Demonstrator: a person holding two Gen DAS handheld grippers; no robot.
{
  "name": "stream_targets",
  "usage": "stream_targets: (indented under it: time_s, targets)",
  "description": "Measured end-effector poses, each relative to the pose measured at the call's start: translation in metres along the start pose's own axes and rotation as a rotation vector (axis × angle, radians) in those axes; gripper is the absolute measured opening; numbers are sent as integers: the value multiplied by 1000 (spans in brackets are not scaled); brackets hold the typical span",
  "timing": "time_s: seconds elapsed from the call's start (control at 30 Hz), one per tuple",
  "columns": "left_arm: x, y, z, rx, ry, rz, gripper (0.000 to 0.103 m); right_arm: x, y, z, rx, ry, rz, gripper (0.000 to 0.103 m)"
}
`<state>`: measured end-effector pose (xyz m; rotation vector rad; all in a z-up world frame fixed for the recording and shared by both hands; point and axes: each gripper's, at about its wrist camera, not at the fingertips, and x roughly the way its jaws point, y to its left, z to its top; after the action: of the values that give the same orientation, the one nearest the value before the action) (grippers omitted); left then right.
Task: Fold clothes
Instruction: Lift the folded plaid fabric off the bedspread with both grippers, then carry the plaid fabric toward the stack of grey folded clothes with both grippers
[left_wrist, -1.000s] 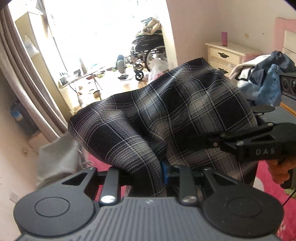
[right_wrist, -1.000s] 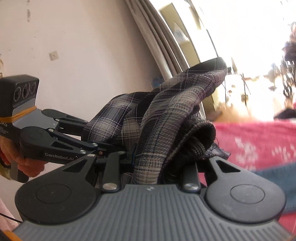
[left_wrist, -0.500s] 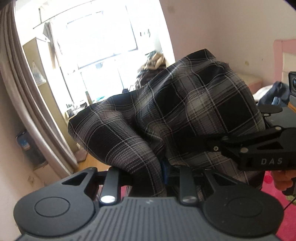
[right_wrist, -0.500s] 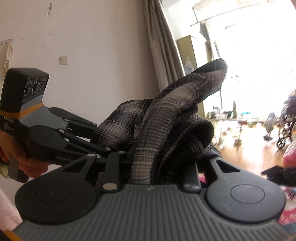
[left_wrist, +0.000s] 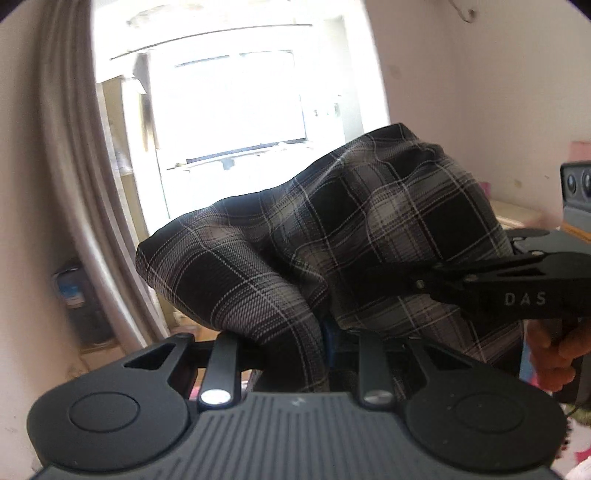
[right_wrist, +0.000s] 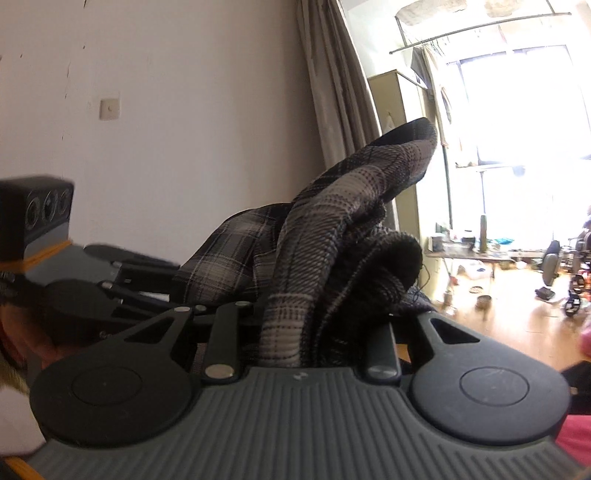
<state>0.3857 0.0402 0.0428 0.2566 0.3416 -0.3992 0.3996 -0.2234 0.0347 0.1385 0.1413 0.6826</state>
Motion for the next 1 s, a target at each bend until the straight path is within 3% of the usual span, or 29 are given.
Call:
stream_targets:
  time_s: [0.17,0.37,0.63,0.73,1.0]
  targets:
    - [21,62,-26,-53,31,56,26,87,4,-9,95,31,64,26]
    - [64,102,-62,-159,113,43,26,146,19,-37,203,119,86,26]
    - [105,113,-90,-192,227,0,26,185,8,-71,360,240,81,26]
    - [92,136,-110,-210,250,-17,26,193,10,-79,387,266,74,26]
    - [137,158,-128,-253,315,-57,26,220,-11,-109,456,319,36,26]
